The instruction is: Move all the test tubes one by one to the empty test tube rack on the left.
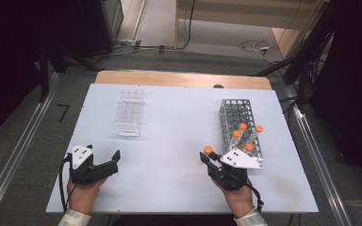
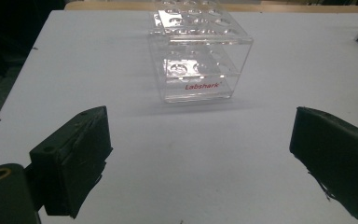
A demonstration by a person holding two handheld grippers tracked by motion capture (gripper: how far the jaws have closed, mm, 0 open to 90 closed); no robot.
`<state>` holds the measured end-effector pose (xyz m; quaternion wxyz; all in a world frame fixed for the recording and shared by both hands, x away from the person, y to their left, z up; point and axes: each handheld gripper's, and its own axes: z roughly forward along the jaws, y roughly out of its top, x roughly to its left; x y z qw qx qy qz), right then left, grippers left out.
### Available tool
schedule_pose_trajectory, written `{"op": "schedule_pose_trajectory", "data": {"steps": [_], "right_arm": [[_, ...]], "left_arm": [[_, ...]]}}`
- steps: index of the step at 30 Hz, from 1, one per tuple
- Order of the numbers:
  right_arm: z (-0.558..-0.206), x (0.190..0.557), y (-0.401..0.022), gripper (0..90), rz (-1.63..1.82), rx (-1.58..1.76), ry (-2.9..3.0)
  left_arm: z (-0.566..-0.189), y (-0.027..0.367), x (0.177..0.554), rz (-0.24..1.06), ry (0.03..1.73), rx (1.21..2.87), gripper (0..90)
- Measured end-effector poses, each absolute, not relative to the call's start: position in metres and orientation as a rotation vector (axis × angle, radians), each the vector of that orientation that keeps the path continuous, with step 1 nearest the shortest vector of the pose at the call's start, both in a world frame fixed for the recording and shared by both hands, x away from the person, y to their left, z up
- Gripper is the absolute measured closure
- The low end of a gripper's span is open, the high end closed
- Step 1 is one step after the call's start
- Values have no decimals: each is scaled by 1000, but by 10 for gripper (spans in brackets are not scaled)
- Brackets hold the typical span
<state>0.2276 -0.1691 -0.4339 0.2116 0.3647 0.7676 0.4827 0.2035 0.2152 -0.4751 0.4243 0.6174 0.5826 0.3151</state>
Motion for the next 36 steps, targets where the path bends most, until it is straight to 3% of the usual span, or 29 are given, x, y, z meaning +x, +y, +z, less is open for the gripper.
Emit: {"op": "schedule_pose_trajectory", "data": {"steps": [14, 26, 33, 36], "right_arm": [[-433, 245, -122, 719, 1375, 957, 2176], [-438, 256, -79, 719, 1399, 904, 2229], [-440, 259, -64, 719, 1368, 870, 2261], [-440, 257, -56, 719, 1378, 847, 2272]], "left_arm": [[-454, 186, 204, 750, 1317, 1602, 73], [-426, 153, 207, 642, 1176, 1656, 163], [-410, 137, 212, 597, 1096, 1665, 246], [-408, 130, 215, 573, 1068, 1669, 361]]}}
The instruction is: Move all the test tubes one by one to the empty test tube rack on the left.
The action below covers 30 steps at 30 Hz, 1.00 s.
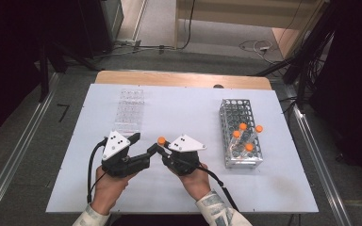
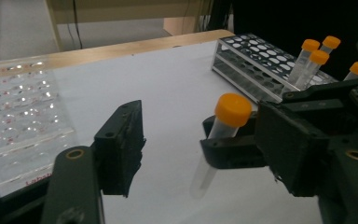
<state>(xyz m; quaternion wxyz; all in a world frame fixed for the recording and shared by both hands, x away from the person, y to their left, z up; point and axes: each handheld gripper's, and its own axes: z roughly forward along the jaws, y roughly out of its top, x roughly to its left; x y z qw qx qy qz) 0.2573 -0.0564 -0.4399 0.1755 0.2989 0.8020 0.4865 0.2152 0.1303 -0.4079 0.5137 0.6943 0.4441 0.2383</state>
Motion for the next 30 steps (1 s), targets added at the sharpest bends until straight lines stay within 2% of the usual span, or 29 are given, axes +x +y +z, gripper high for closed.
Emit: {"op": "schedule_pose_trajectory", "data": {"steps": [17, 26, 28, 30], "right_arm": [[-436, 252, -44, 719, 1414, 799, 2291], [-436, 252, -44, 712, 1409, 799, 2298], [-436, 253, -44, 672, 1410, 800, 2299], [-436, 254, -45, 559, 1413, 799, 2312]], "left_arm": [[-413, 122, 221, 556, 1023, 1722, 665], [-414, 123, 221, 559, 1017, 1724, 696], [-414, 123, 221, 562, 1020, 1719, 697], [-413, 124, 221, 567, 1023, 1712, 697]]}}
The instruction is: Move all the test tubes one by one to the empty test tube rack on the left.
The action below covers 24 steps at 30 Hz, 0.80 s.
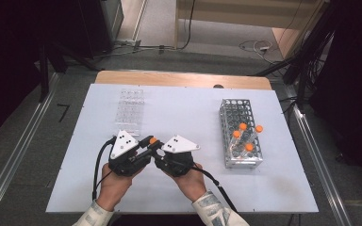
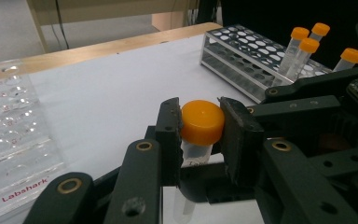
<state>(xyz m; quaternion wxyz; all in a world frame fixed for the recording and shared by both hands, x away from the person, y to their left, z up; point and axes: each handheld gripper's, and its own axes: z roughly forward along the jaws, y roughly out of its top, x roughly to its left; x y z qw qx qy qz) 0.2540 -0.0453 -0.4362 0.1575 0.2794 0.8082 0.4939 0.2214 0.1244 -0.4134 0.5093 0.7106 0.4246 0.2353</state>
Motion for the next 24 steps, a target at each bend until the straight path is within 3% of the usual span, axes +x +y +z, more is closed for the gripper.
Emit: {"op": "schedule_pose_trajectory", "data": {"steps": [1, 5, 8, 24], "right_arm": [[-436, 254, -45, 559, 1413, 799, 2312], [-437, 256, -49, 387, 1408, 816, 2330], [-438, 257, -54, 325, 1394, 830, 2327], [-446, 254, -108, 292, 1386, 915, 2322]], "left_arm": [[-413, 124, 221, 567, 1023, 1712, 697], [-414, 129, 223, 558, 1046, 1689, 697], [-414, 131, 224, 553, 1051, 1689, 697], [-420, 131, 234, 560, 1089, 1685, 697]]}}
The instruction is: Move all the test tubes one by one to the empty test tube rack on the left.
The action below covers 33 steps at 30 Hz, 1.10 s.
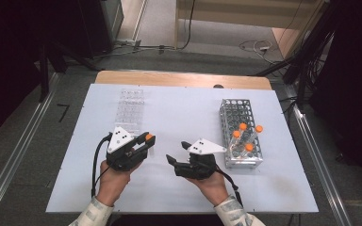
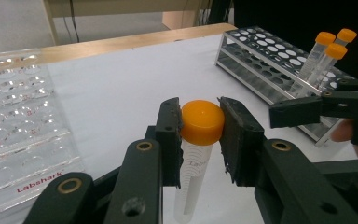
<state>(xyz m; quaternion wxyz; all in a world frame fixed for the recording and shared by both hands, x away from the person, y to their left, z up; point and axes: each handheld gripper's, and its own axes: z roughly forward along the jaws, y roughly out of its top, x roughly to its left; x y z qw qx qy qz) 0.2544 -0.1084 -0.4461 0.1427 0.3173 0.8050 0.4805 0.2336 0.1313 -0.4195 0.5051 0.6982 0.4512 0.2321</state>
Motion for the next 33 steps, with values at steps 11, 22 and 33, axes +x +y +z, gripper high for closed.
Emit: {"op": "schedule_pose_trajectory", "data": {"steps": [11, 22, 33], "right_arm": [[-451, 232, -149, 286, 1358, 915, 2317], [-453, 204, -188, 282, 1339, 916, 2338], [-454, 196, -222, 282, 1330, 988, 2286]], "left_arm": [[-418, 135, 238, 560, 1111, 1669, 697], [-409, 146, 253, 587, 1149, 1656, 697], [-398, 152, 273, 623, 1183, 1631, 697]]}}
